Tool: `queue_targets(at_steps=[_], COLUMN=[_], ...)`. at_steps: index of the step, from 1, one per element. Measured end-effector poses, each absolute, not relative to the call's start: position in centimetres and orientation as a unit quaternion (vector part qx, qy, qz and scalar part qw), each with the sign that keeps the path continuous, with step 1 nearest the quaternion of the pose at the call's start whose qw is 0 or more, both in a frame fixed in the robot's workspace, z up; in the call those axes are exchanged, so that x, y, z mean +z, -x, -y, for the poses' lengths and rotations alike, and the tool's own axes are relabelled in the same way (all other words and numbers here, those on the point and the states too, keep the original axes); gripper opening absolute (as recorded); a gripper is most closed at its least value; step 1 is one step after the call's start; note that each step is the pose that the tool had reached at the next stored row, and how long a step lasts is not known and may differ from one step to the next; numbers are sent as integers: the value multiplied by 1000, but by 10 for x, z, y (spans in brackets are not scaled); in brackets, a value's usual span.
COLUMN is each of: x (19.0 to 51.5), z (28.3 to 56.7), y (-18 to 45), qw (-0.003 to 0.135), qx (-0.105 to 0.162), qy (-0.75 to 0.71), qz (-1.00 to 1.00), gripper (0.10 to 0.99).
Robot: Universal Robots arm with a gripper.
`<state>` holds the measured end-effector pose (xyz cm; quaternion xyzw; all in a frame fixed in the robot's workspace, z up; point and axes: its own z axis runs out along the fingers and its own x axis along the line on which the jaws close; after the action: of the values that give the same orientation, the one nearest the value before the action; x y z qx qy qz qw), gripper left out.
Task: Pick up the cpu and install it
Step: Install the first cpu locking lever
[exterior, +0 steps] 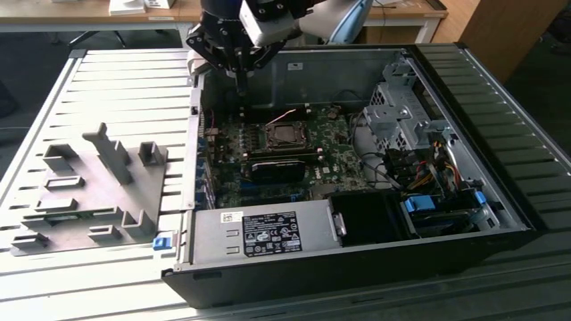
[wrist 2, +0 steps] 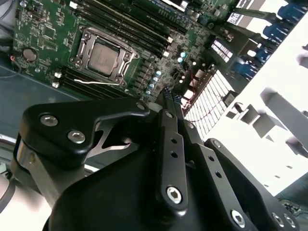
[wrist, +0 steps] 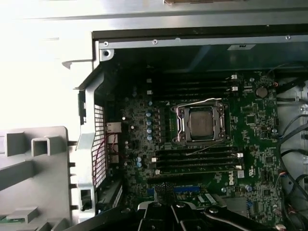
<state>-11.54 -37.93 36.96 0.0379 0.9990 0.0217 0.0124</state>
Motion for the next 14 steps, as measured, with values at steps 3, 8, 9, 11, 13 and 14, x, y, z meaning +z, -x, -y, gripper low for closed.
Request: queue_targets(at_steps=[3,8,9,11,13,14], x=[367,362,361,358,356,355], z=[379,379,379,379,379,379], y=[110,106,105,103,100,98], qw=[12,12,12,12,11,11], qx=[22,22,22,22,22,22], qy=[-38,-38,-38,-38,-38,-38], qz=[-999,-999,-999,-999,-999,-999], gripper=[106,106,106,106,106,106])
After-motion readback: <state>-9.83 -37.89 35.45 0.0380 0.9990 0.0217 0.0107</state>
